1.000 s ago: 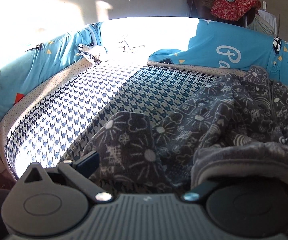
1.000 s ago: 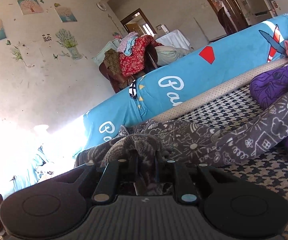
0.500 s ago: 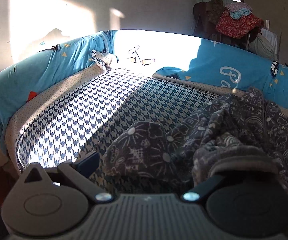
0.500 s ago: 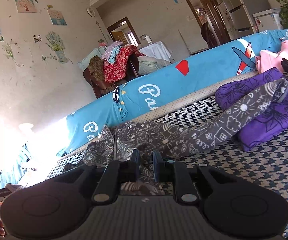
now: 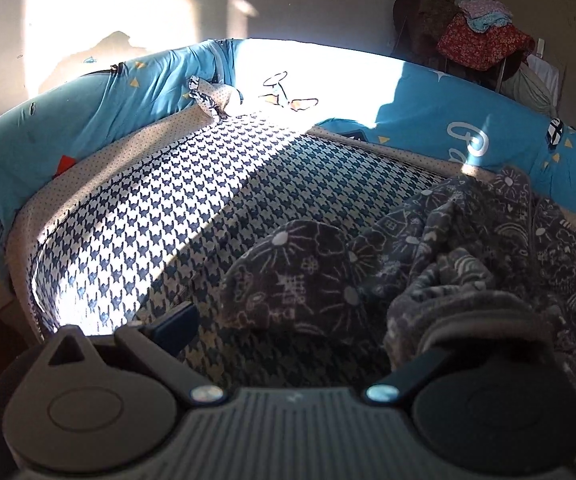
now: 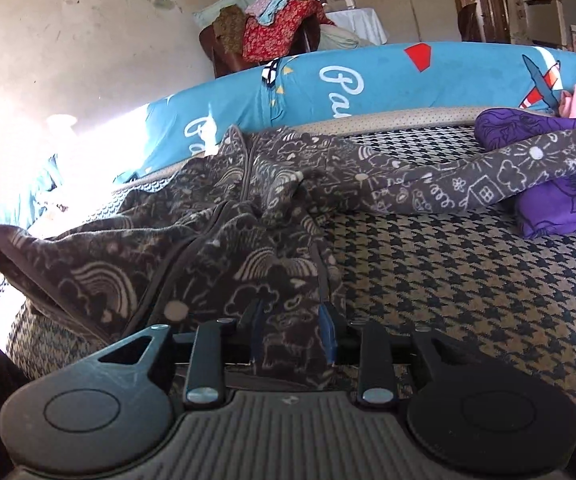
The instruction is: Fold clothes
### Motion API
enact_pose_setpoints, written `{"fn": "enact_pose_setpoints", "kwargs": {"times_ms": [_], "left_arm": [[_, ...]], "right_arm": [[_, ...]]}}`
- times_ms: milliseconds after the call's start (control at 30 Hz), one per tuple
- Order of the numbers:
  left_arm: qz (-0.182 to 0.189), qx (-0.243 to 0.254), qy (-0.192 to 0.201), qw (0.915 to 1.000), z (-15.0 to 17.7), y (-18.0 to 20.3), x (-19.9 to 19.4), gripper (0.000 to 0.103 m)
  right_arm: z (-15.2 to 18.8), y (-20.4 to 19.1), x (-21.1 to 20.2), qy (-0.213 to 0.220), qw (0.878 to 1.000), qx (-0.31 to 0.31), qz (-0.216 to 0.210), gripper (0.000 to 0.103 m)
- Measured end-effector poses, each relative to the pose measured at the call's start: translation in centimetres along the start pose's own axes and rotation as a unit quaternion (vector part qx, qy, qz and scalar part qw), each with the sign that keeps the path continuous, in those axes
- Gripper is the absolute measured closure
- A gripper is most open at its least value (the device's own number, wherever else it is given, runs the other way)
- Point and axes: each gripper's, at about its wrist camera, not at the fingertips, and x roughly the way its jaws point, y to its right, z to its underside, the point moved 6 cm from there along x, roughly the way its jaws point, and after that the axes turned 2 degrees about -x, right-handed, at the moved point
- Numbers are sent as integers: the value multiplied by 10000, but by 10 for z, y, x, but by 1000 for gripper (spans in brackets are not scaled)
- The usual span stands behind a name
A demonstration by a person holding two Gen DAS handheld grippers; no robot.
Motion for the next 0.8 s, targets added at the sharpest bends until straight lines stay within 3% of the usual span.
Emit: {"fn": "enact_pose_setpoints", "kwargs": {"times_ms": [167, 367, 567, 800], "left_arm": [[9, 198, -211, 9996, 16, 1, 10, 0], [60, 55, -263, 9996, 16, -4, 16, 0], [135, -74, -270, 9995, 11, -6, 16, 0], [199, -144, -239, 9994, 4, -5, 16, 0]], "right_arm": [[17, -6, 10, -394, 9983, -397, 139, 59], [40, -8, 21, -875, 9927, -734, 382, 58], [43, 0, 31, -947, 9920, -557, 624, 58], [33, 5, 39, -654, 9954, -93, 693, 58]]}}
